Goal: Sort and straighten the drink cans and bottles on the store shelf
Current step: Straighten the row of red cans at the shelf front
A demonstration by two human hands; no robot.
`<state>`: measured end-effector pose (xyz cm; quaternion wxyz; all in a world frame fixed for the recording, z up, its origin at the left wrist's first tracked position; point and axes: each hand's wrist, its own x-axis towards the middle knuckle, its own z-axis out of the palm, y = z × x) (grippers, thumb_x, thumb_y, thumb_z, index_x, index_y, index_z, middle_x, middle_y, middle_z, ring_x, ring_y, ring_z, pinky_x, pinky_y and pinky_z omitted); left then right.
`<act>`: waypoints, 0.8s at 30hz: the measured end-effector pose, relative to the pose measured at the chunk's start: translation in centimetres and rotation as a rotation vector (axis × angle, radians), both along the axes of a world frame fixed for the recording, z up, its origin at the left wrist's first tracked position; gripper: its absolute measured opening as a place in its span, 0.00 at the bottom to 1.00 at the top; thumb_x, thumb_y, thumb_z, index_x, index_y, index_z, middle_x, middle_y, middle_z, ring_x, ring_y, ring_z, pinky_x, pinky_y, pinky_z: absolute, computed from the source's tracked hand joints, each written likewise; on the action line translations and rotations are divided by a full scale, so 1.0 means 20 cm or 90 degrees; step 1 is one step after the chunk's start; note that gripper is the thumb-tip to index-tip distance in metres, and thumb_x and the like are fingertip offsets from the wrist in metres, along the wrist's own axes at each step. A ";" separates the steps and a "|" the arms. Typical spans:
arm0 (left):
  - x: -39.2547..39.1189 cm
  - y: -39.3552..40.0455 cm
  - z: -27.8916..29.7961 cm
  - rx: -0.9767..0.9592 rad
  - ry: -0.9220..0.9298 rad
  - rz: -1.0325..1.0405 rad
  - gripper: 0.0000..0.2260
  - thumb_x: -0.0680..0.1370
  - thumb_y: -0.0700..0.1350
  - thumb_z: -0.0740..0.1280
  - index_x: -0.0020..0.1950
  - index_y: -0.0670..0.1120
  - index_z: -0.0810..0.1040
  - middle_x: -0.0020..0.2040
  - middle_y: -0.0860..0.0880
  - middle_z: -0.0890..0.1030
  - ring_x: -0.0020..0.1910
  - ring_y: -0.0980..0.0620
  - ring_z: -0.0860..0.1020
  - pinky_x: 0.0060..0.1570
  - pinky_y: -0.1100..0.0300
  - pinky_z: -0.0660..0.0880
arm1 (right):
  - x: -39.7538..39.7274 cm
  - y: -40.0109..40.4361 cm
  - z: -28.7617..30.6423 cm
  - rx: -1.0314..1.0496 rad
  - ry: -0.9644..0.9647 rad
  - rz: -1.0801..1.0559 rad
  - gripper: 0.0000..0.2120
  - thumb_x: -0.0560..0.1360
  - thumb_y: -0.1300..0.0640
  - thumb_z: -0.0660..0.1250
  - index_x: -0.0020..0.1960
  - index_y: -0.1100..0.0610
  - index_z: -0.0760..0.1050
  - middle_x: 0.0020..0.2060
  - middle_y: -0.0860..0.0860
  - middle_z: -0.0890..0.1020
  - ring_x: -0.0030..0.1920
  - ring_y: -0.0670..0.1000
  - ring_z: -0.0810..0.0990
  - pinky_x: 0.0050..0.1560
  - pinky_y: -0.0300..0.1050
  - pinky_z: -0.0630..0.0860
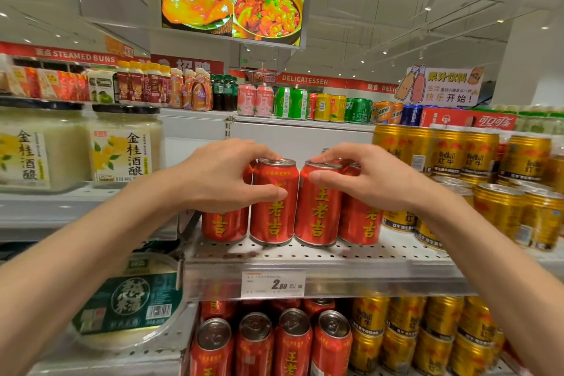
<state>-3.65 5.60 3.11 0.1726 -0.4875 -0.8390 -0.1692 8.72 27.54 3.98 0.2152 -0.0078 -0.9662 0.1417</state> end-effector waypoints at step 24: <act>-0.31 0.07 0.20 0.027 -0.267 0.124 0.12 0.77 0.52 0.73 0.56 0.47 0.85 0.55 0.50 0.85 0.52 0.52 0.82 0.39 0.62 0.77 | 0.00 0.01 -0.02 -0.013 -0.010 -0.022 0.37 0.63 0.22 0.55 0.66 0.37 0.75 0.63 0.39 0.78 0.62 0.46 0.76 0.62 0.56 0.76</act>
